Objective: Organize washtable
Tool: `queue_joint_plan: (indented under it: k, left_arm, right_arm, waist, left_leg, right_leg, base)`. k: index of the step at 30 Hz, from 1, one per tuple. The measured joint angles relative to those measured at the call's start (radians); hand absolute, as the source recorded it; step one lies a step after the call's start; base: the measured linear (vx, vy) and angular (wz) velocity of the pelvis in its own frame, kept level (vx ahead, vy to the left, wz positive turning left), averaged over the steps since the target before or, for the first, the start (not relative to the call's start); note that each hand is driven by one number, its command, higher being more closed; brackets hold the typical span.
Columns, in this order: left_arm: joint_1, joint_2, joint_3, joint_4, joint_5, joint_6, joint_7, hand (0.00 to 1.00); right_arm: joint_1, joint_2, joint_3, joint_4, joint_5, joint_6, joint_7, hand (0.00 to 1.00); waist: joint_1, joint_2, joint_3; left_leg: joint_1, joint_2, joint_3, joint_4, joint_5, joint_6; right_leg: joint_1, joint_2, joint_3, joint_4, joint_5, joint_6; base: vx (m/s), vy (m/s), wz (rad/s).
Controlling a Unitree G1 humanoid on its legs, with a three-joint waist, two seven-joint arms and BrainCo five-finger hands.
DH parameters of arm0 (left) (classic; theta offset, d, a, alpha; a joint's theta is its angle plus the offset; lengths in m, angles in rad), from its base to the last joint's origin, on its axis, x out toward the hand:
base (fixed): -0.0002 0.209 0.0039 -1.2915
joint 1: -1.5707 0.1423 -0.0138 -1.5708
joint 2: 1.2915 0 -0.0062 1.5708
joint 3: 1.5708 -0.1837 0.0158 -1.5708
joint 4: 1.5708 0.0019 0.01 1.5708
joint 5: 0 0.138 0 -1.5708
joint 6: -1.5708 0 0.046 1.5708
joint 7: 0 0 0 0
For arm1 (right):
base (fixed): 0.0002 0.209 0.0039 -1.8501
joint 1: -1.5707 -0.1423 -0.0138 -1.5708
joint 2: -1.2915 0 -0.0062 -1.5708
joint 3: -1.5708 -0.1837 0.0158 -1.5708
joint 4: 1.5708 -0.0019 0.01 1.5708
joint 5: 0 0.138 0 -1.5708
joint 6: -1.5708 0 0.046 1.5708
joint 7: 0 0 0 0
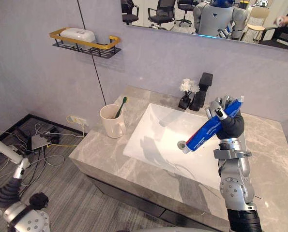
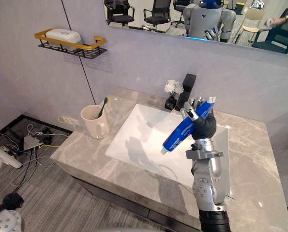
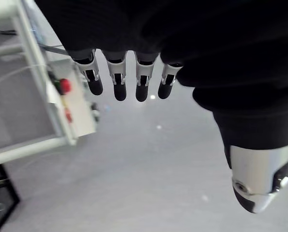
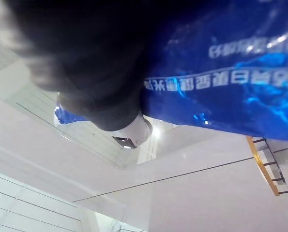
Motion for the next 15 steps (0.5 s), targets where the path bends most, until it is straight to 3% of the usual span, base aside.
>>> queue_joint_plan:
  k: [8, 15]
  left_arm:
    - [-0.005, 0.001, -0.056, 0.587, -0.104, 0.048, -0.099, 0.00]
    - [-0.021, 0.007, -0.160, 0.813, -0.077, 0.076, -0.198, 0.00]
  right_arm:
    - [0.000, 0.014, 0.006, 0.023, 0.001, -0.016, -0.016, 1.00]
    - [0.000, 0.014, 0.043, 0.042, 0.000, -0.017, -0.022, 1.00]
  waist:
    - [-0.001, -0.006, -0.004]
    - [-0.002, -0.015, -0.006]
  left_leg:
    - [-0.012, 0.001, -0.013, 0.002, 0.000, 0.000]
    - [-0.009, -0.001, -0.020, 0.005, 0.000, 0.000]
  right_leg:
    - [-0.004, 0.000, -0.019, 0.000, -0.007, 0.000]
    - [0.004, -0.002, -0.024, 0.000, -0.007, 0.000]
  base:
    - [-0.01, -0.003, 0.05]
    - [-0.01, 0.003, 0.02]
